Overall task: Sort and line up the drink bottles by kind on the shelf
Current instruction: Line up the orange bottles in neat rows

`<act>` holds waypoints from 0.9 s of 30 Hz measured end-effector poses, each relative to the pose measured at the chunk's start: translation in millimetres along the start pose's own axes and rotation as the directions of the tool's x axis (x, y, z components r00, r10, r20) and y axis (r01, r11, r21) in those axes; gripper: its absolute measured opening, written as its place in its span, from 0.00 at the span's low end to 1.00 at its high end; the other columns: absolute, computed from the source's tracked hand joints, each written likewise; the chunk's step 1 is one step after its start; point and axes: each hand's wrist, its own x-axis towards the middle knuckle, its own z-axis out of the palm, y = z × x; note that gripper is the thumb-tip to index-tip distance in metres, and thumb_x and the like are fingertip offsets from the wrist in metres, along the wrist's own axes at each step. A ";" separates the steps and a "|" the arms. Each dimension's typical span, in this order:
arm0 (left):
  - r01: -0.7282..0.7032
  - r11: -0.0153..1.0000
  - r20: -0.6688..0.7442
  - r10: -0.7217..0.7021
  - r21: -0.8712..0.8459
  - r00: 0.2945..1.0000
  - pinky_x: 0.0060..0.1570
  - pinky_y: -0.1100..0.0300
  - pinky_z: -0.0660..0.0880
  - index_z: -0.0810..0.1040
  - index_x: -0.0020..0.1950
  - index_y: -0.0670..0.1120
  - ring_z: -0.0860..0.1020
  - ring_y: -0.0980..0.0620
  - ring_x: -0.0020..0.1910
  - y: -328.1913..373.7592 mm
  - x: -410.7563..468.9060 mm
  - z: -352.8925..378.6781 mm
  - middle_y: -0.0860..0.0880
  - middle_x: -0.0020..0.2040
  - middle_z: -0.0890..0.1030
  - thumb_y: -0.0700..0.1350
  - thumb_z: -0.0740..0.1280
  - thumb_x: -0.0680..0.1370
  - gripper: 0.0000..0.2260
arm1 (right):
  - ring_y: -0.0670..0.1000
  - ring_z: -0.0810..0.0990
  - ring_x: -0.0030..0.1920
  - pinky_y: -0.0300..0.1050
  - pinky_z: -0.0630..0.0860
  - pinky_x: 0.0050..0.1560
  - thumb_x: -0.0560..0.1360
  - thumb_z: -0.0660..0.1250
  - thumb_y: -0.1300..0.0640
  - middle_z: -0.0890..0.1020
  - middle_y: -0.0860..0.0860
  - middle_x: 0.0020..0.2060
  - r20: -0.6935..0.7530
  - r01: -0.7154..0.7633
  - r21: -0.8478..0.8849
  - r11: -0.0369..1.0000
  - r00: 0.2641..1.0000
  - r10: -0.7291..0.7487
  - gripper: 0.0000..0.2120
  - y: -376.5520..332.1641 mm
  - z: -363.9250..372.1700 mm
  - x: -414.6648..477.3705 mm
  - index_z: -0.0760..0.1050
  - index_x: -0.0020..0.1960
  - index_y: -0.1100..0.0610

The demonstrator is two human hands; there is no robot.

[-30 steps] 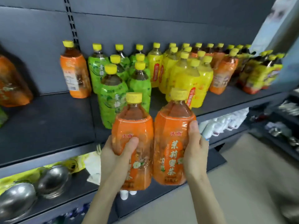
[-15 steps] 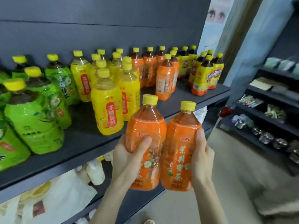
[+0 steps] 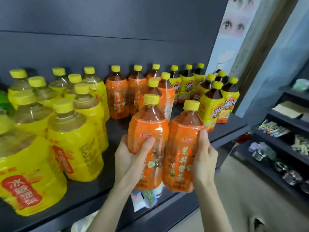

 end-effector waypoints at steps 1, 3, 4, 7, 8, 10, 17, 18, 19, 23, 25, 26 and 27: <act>-0.007 1.000 -0.033 0.007 0.008 0.999 0.47 0.57 0.77 0.73 0.51 0.59 0.80 0.58 0.46 -2.2 8.3 9.1 0.57 0.48 0.80 0.69 0.69 0.58 0.27 | 0.50 0.77 0.35 0.45 0.75 0.39 0.63 0.59 0.25 0.78 0.58 0.30 0.023 0.010 -0.002 1.000 1.000 -0.010 0.42 1.8 3.4 15.0 0.72 0.40 0.67; -0.007 1.000 -0.110 0.009 0.018 0.994 0.47 0.60 0.76 0.71 0.52 0.59 0.78 0.61 0.46 -7.0 22.4 25.8 0.60 0.47 0.78 0.65 0.69 0.60 0.24 | 0.51 0.78 0.35 0.47 0.78 0.40 0.62 0.59 0.26 0.80 0.58 0.32 0.081 0.006 0.014 1.000 0.997 -0.007 0.37 5.0 10.6 42.2 0.71 0.38 0.64; -0.008 1.000 -0.149 0.011 0.021 0.989 0.48 0.59 0.76 0.71 0.54 0.58 0.78 0.61 0.47 -9.9 28.6 32.9 0.59 0.48 0.78 0.64 0.69 0.61 0.25 | 0.52 0.79 0.36 0.50 0.79 0.42 0.64 0.60 0.27 0.80 0.58 0.33 0.113 0.004 0.019 1.000 0.994 -0.006 0.34 8.0 14.1 55.8 0.71 0.37 0.62; -0.011 1.000 -0.269 0.017 0.022 0.963 0.51 0.55 0.76 0.71 0.61 0.51 0.78 0.58 0.50 -18.2 40.0 51.9 0.54 0.52 0.79 0.66 0.72 0.59 0.36 | 0.53 0.81 0.38 0.53 0.79 0.44 0.64 0.59 0.27 0.82 0.57 0.34 0.221 0.022 -0.005 1.000 0.975 -0.020 0.32 18.3 23.6 91.0 0.74 0.37 0.58; -0.013 1.000 -0.308 0.015 0.007 0.951 0.51 0.56 0.76 0.71 0.62 0.50 0.78 0.58 0.50 -20.0 42.7 57.3 0.54 0.52 0.79 0.68 0.73 0.59 0.38 | 0.52 0.82 0.38 0.51 0.79 0.44 0.64 0.59 0.27 0.82 0.55 0.34 0.255 0.029 -0.009 1.000 0.967 -0.025 0.31 21.4 26.3 100.9 0.74 0.37 0.57; -0.026 1.000 -0.383 0.018 -0.016 0.923 0.49 0.56 0.76 0.72 0.62 0.49 0.78 0.59 0.50 -23.4 47.9 67.8 0.55 0.51 0.79 0.66 0.75 0.59 0.38 | 0.48 0.82 0.37 0.46 0.78 0.42 0.66 0.59 0.28 0.83 0.51 0.34 0.325 0.039 -0.005 0.999 0.945 -0.035 0.29 27.8 31.8 118.4 0.75 0.38 0.55; -0.046 0.998 -0.517 0.056 0.032 0.854 0.50 0.58 0.75 0.68 0.65 0.50 0.77 0.58 0.52 -40.4 65.6 85.9 0.54 0.54 0.77 0.63 0.72 0.56 0.40 | 0.36 0.80 0.48 0.31 0.76 0.46 0.65 0.59 0.31 0.80 0.41 0.49 0.482 0.088 0.083 0.993 0.868 -0.117 0.24 49.9 57.2 143.1 0.71 0.53 0.45; -0.044 0.998 -0.521 0.055 0.034 0.852 0.50 0.57 0.75 0.69 0.64 0.52 0.77 0.58 0.52 -41.5 69.6 85.6 0.56 0.54 0.77 0.63 0.71 0.56 0.38 | 0.37 0.80 0.49 0.32 0.76 0.48 0.65 0.60 0.31 0.79 0.40 0.50 0.499 0.094 0.086 0.992 0.857 -0.124 0.25 51.1 60.1 144.2 0.70 0.55 0.45; -0.044 0.998 -0.525 0.056 0.036 0.849 0.51 0.57 0.75 0.69 0.62 0.55 0.77 0.59 0.52 -41.6 74.2 85.1 0.58 0.53 0.77 0.64 0.71 0.57 0.36 | 0.39 0.80 0.52 0.37 0.77 0.52 0.64 0.60 0.30 0.79 0.41 0.52 0.509 0.098 0.079 0.992 0.852 -0.125 0.26 53.0 63.3 146.2 0.69 0.56 0.44; -0.054 0.997 -0.513 0.071 0.048 0.856 0.49 0.61 0.74 0.67 0.59 0.60 0.76 0.61 0.52 -40.1 94.9 83.8 0.61 0.52 0.76 0.65 0.70 0.57 0.32 | 0.47 0.79 0.57 0.54 0.77 0.59 0.61 0.61 0.23 0.78 0.48 0.58 0.497 0.126 0.056 0.990 0.857 -0.137 0.40 57.9 72.7 152.1 0.66 0.62 0.49; -0.051 0.997 -0.488 0.076 0.064 0.869 0.52 0.58 0.75 0.67 0.63 0.56 0.77 0.58 0.54 -41.0 105.0 82.2 0.56 0.56 0.77 0.65 0.70 0.58 0.36 | 0.48 0.78 0.58 0.56 0.76 0.59 0.59 0.60 0.20 0.78 0.48 0.58 0.476 0.135 0.030 0.990 0.869 -0.133 0.44 58.7 76.0 154.1 0.66 0.63 0.50; -0.051 0.996 -0.472 0.078 0.070 0.878 0.53 0.56 0.75 0.67 0.65 0.55 0.77 0.56 0.56 -41.2 109.3 81.6 0.54 0.58 0.77 0.65 0.70 0.58 0.37 | 0.49 0.78 0.58 0.56 0.76 0.60 0.59 0.60 0.20 0.78 0.48 0.58 0.468 0.137 0.018 0.990 0.874 -0.129 0.44 58.2 77.5 155.5 0.66 0.63 0.50; -0.051 0.996 -0.453 0.078 0.071 0.888 0.54 0.55 0.75 0.66 0.66 0.55 0.77 0.54 0.57 -42.2 113.3 80.7 0.53 0.59 0.77 0.65 0.70 0.59 0.38 | 0.49 0.78 0.58 0.57 0.76 0.60 0.60 0.61 0.21 0.77 0.48 0.59 0.462 0.134 0.008 0.991 0.879 -0.122 0.43 57.9 79.2 157.3 0.66 0.63 0.51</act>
